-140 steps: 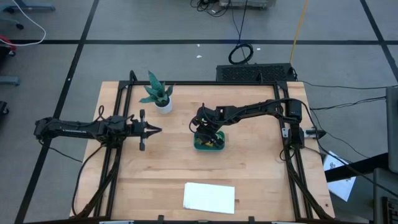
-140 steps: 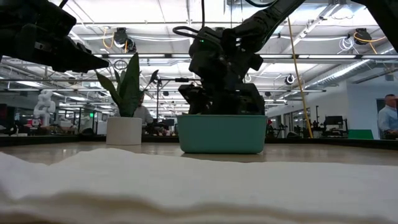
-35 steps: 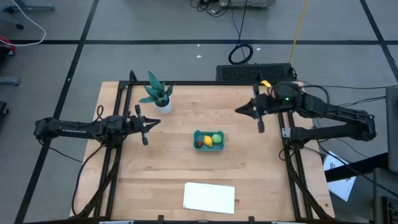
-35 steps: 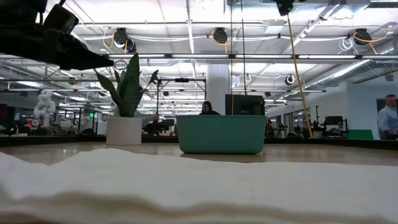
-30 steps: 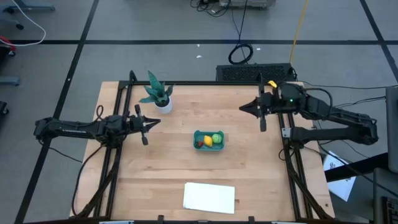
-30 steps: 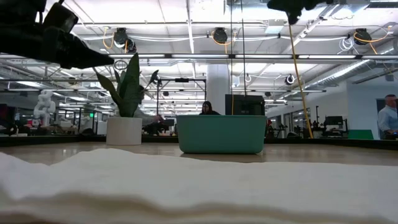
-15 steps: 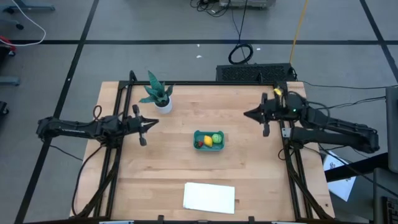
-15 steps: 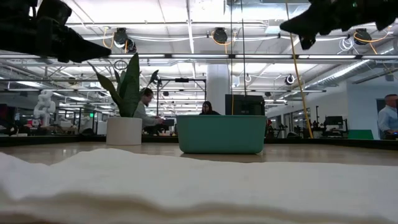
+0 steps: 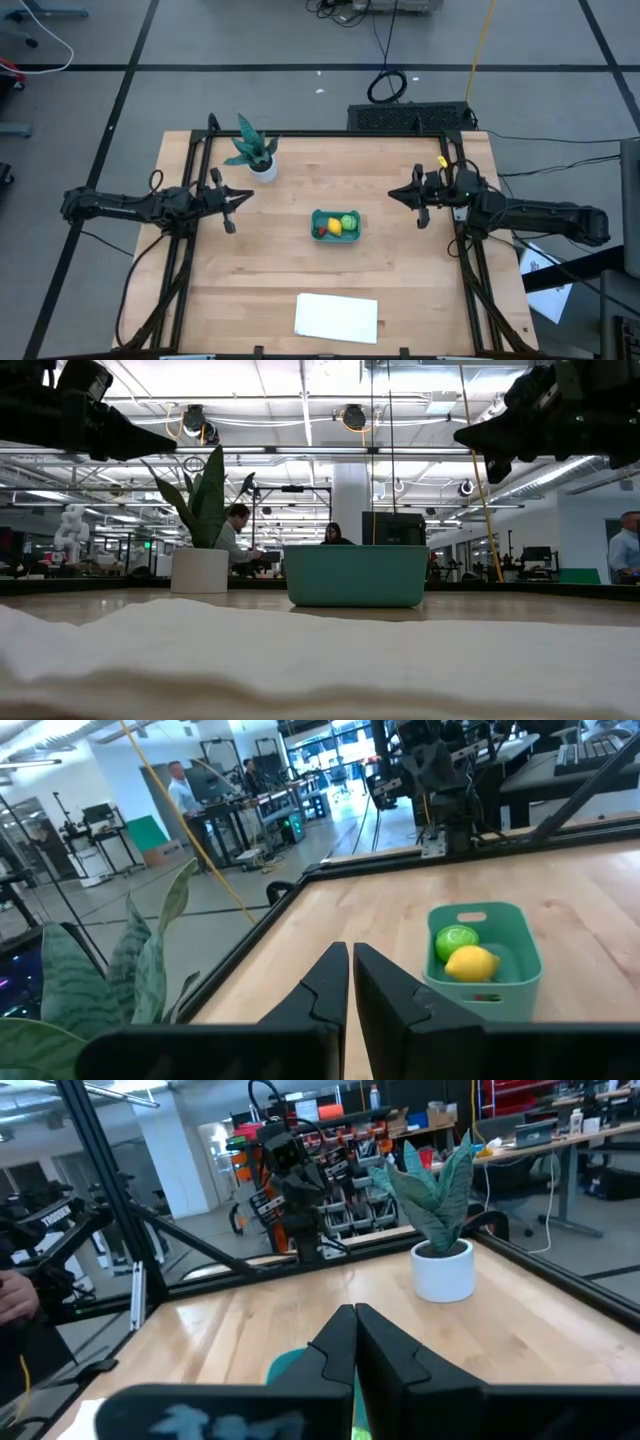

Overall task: Pick and placing Produce into tupperware
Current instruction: Return to Home Position

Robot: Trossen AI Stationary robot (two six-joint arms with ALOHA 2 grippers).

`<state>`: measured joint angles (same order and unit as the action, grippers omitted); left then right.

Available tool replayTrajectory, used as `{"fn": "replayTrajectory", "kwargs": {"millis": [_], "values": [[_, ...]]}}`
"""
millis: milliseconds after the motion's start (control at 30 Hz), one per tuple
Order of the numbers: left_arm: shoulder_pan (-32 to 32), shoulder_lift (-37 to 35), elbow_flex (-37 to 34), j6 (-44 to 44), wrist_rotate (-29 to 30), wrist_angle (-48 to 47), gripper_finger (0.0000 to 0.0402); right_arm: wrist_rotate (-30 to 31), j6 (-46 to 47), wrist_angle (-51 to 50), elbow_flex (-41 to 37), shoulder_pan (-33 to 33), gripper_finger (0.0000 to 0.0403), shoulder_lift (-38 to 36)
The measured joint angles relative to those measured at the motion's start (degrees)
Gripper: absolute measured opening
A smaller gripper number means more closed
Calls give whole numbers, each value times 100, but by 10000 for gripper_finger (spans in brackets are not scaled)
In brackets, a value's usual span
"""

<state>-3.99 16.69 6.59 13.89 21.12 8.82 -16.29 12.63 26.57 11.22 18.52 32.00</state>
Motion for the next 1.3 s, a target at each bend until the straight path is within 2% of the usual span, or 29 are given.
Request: {"fn": "replayTrajectory", "kwargs": {"millis": [300, 600, 700, 867, 1100, 1300], "values": [[0, 0, 0, -2, 177, -8, 26, 40, 138, -337, 122, -55, 0, -652], [0, 0, 0, -55, 197, -7, 26, 1059, -167, -1127, 122, -700, 0, -825], [0, 0, 0, -95, 197, -8, 26, 1092, -301, -1139, 122, -990, 0, -827], [0, 0, 0, -178, 188, -11, 26, 1479, -784, -1361, 125, -1345, 0, -866], [0, -1, 0, -221, -13, -39, 26, 1245, -949, -1488, 125, -1439, 0, -1247], [-1, -289, 1, -257, -308, -168, 26, 1163, -1015, -1679, 125, -1486, 0, -1631]]}}
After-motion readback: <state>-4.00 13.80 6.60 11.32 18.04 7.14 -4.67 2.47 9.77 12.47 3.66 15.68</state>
